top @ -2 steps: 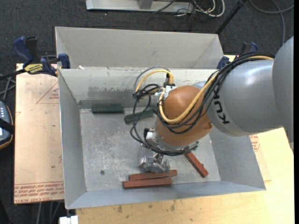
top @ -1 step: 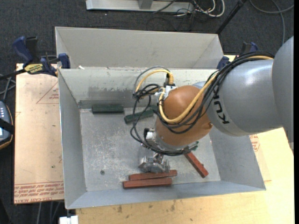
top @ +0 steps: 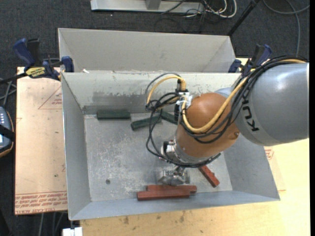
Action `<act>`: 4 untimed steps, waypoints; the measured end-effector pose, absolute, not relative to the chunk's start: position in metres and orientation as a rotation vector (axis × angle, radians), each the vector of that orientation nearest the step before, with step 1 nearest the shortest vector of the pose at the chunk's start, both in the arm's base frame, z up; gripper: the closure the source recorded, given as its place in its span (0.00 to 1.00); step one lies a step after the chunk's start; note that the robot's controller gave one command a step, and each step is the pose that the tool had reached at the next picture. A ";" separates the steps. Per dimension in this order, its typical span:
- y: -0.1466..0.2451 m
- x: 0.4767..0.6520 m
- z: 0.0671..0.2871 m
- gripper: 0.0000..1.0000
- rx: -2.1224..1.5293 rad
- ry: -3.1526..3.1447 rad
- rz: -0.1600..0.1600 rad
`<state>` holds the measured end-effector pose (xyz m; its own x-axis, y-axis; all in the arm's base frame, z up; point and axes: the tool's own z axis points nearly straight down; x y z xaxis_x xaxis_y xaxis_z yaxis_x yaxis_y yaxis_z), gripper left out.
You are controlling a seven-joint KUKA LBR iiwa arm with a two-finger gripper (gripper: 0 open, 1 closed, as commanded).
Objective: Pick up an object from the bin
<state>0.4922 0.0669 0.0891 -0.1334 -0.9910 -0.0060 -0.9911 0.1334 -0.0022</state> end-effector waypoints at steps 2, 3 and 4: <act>0.049 0.503 0.107 1.00 -1.917 2.486 0.004; 0.033 0.525 0.138 1.00 -1.705 2.638 0.004; -0.017 0.487 0.091 0.00 -1.693 2.645 0.003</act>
Offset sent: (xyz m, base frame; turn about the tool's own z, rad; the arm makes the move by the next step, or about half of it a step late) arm 0.0091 -0.0801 0.0004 -0.3094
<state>0.4866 -0.0172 0.0914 -0.4188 -0.9081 -0.0019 -0.9081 0.4188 0.0008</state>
